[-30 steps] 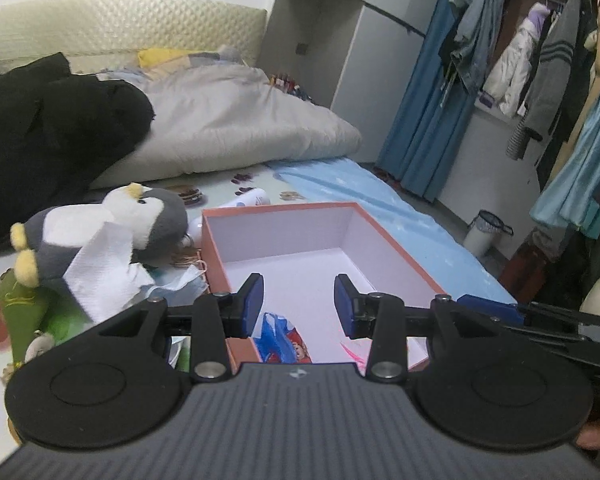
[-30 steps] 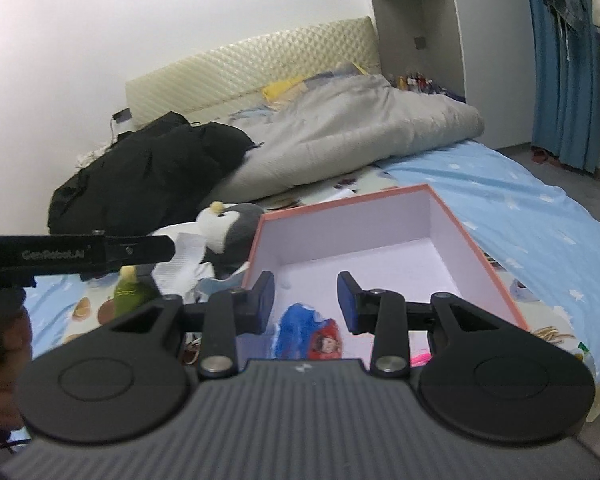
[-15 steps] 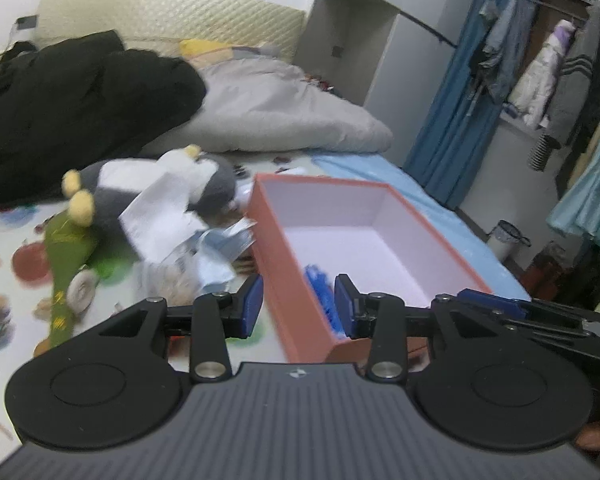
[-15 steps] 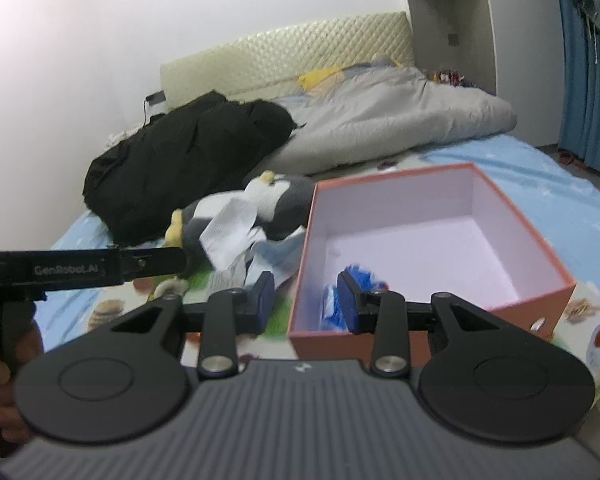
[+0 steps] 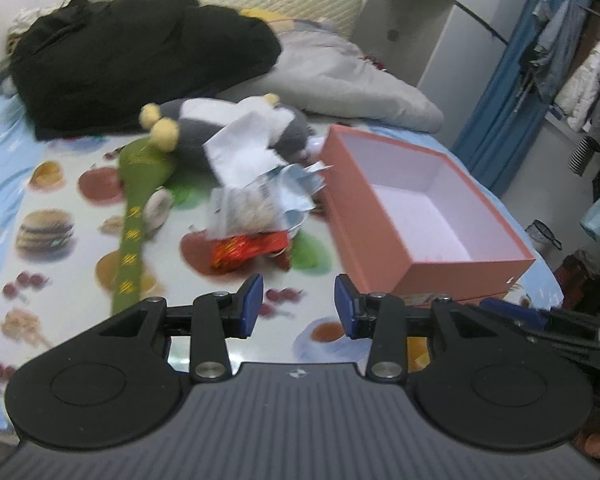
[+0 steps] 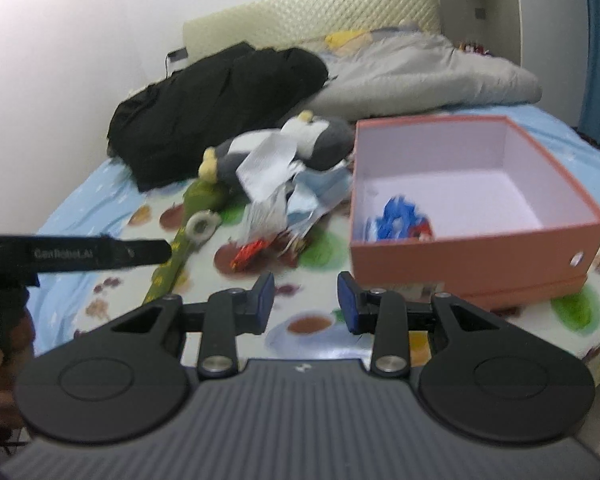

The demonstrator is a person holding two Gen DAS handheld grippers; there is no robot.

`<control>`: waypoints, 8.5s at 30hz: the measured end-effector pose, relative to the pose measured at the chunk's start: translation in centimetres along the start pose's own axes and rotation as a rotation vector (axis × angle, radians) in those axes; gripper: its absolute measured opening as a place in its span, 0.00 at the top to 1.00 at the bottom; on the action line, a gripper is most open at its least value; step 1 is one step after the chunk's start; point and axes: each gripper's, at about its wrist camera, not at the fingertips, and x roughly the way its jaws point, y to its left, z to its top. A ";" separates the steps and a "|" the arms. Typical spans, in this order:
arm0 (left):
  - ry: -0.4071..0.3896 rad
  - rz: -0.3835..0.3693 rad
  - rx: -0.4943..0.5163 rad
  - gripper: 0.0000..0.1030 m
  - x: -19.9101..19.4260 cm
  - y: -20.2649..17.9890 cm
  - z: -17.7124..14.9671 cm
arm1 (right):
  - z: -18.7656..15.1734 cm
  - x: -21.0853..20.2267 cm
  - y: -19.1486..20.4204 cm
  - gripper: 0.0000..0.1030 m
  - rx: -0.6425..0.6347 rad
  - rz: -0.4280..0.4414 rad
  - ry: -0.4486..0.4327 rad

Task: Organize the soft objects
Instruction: 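Withdraw both tools from the box back toward the pile, then grasp the white fuzzy keychain with the left tool while the right tool grasps the red foil wrapper, then lift and carry the keychain with the left tool while the right tool carries the foil over the box, then open both tools to drop the keychain and the red foil into the box, then withdraw both open tools from the box back toward the pile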

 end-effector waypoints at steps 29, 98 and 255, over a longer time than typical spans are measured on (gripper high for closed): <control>0.039 0.184 -0.003 0.50 11.9 10.6 2.8 | 1.4 12.0 4.6 0.41 -0.047 0.072 0.103; 0.087 0.129 -0.183 0.91 10.8 7.1 -5.0 | -2.3 13.7 1.1 0.52 0.024 0.024 0.129; -0.036 -0.026 0.068 0.56 1.9 -4.8 3.9 | 4.4 -1.0 -5.1 0.45 0.084 -0.007 -0.113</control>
